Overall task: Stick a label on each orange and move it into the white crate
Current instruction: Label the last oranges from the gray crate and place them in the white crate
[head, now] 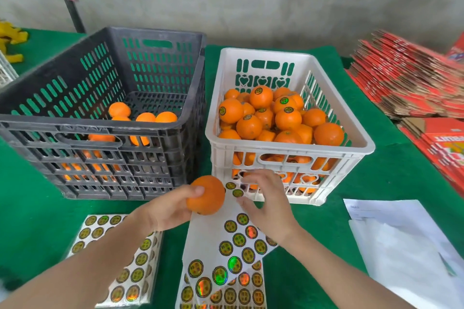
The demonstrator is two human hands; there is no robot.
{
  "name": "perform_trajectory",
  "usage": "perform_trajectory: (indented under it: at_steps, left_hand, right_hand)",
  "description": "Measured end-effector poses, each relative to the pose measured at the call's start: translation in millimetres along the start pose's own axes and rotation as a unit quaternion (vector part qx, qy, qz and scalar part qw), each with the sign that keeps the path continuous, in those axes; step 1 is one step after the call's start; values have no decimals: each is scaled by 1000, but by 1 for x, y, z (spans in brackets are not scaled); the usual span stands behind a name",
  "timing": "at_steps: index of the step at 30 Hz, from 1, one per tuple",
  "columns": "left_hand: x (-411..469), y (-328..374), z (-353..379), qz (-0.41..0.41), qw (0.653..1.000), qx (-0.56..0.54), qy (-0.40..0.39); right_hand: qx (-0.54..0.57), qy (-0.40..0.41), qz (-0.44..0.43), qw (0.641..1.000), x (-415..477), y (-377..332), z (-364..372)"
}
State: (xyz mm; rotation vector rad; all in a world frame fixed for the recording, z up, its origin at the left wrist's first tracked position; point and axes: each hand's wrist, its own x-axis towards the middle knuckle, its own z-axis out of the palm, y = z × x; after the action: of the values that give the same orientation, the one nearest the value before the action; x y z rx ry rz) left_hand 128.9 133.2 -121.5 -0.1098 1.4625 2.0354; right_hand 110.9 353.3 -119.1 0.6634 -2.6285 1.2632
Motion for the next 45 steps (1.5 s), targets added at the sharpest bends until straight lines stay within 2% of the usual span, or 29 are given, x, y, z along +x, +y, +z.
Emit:
perform_trajectory:
  at_steps: [2, 5, 10, 15, 19, 23, 28, 30, 33, 36, 38, 40, 43, 45]
  left_hand:
    - [2, -2, -2, 2, 999, -39, -11]
    - [2, -2, 0, 8, 996, -81, -20]
    - [6, -2, 0, 19, 992, -126, 13]
    - [4, -2, -3, 15, 988, -144, 45]
    - [5, -6, -6, 30, 987, -143, 70]
    - [5, -8, -4, 23, 982, -179, 57]
    - [8, -8, -5, 17, 982, -184, 44]
    - [8, -7, -7, -1, 985, -171, 29]
    - [6, -3, -13, -41, 994, -103, -23]
    - [5, -2, -18, -77, 992, 90, -52]
    - [3, 0, -18, -90, 965, 245, -33]
    - [3, 3, -20, -117, 937, 330, -1]
    - [-1, 10, -19, -84, 932, 351, 39]
    - [-6, 12, -15, -39, 960, 275, 31]
  right_hand:
    - [-1, -47, -61, 997, -12, -6, -1]
    - [-28, -98, -80, 992, -22, -8, 8]
    - [-94, -60, -104, 988, -24, -13, 15]
    - [-64, 9, -179, 982, -25, -11, 17]
    - [-60, 6, -202, 977, -24, -10, 16]
    - [-60, 19, -164, 984, -25, -11, 20]
    - [-50, 22, -195, 979, -24, -14, 20]
    - [-19, -12, -167, 986, -26, -13, 18]
    - [60, -83, -48, 994, -31, -8, 14]
    - [67, -135, 40, 988, -31, -1, 11]
    - [56, -162, 71, 983, -28, 2, 10]
    - [51, -188, 94, 976, -25, 3, 8]
    - [66, -210, 128, 967, -18, 0, 1]
    - [92, -205, 135, 965, -9, -8, -6]
